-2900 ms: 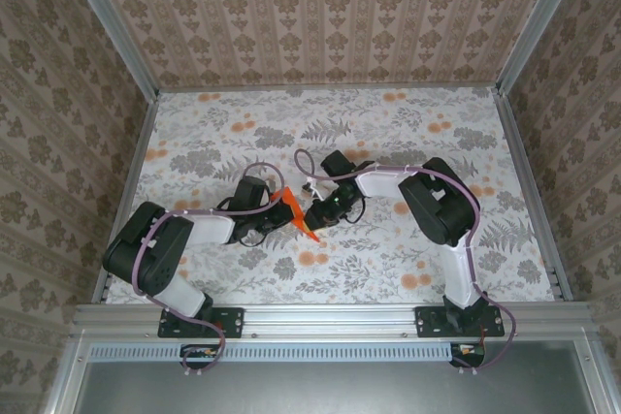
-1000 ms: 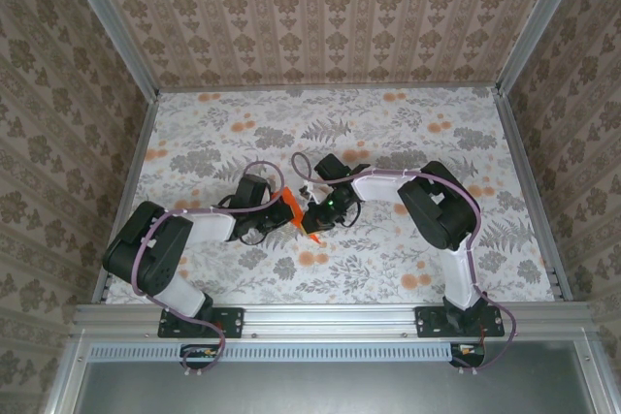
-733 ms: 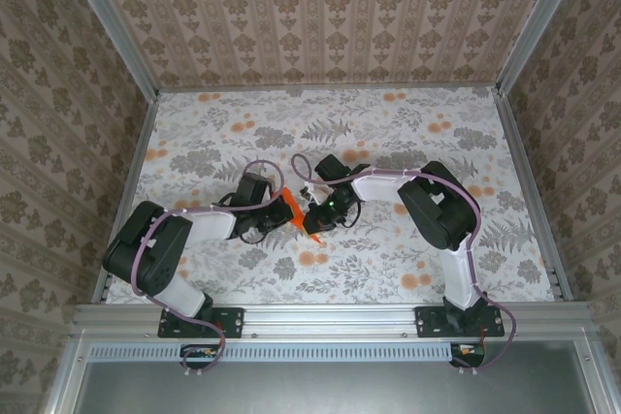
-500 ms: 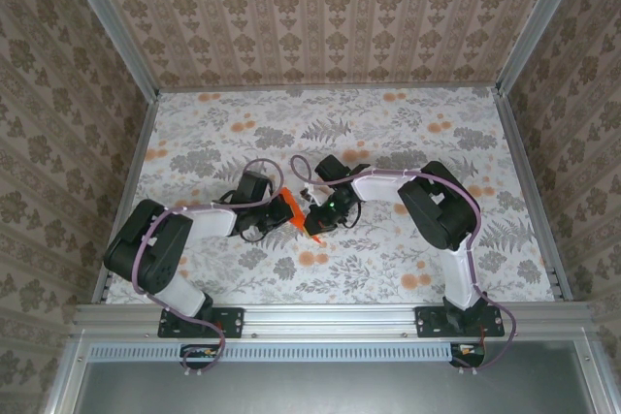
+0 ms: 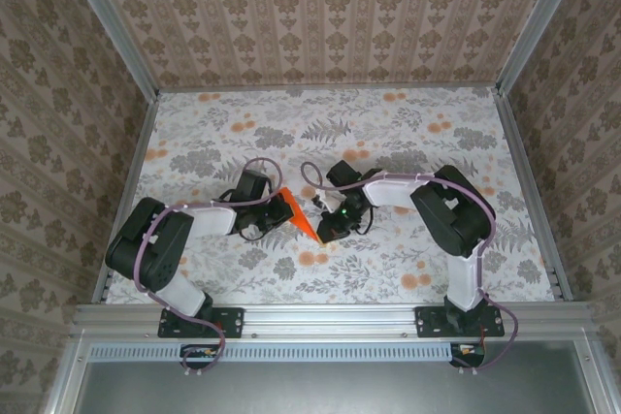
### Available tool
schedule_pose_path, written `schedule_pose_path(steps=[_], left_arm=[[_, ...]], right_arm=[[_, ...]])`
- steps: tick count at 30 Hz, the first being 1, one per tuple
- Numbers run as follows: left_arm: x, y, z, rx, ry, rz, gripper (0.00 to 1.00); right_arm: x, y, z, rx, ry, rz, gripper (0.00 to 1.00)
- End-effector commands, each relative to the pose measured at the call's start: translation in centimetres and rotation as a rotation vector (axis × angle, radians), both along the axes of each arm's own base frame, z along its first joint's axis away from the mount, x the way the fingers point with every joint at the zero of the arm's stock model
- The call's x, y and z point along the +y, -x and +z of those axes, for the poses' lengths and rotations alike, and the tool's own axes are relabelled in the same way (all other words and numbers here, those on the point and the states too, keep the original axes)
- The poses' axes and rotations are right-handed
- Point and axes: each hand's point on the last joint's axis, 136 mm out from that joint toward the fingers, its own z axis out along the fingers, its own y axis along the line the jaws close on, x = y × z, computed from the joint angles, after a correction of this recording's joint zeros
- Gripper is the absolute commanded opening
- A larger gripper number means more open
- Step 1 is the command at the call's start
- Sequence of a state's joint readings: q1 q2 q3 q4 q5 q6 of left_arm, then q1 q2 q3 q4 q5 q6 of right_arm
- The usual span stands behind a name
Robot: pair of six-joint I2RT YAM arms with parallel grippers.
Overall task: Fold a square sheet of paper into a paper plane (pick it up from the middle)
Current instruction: Fold the wing for the fifth time at the center of the table.
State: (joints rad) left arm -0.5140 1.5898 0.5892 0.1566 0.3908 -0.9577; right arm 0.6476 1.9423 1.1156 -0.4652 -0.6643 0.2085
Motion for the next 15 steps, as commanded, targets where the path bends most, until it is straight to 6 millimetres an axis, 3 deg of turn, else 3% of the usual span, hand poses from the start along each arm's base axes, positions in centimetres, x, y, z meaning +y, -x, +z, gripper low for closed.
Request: schedule_pose_path(steps=[1,8,15], left_arm=[[2.9,1.5,-3.8,0.111,-0.137,0.054,0.05],[2.1,0.9,-2.5,0.077,-0.104,0.033,0.06],[1.7,0.6,-1.9,0.064,-0.086,0.024,0.06]], right_arm=[[0.0,-0.1,1.9,-0.026,-0.019,-0.010,0.10],[2.9,-2.7,4.3,-0.098,-0.129,-0.059,0.11],[4.4,-4.4,2.8,-0.090,-0.106,-0.082,0.10]])
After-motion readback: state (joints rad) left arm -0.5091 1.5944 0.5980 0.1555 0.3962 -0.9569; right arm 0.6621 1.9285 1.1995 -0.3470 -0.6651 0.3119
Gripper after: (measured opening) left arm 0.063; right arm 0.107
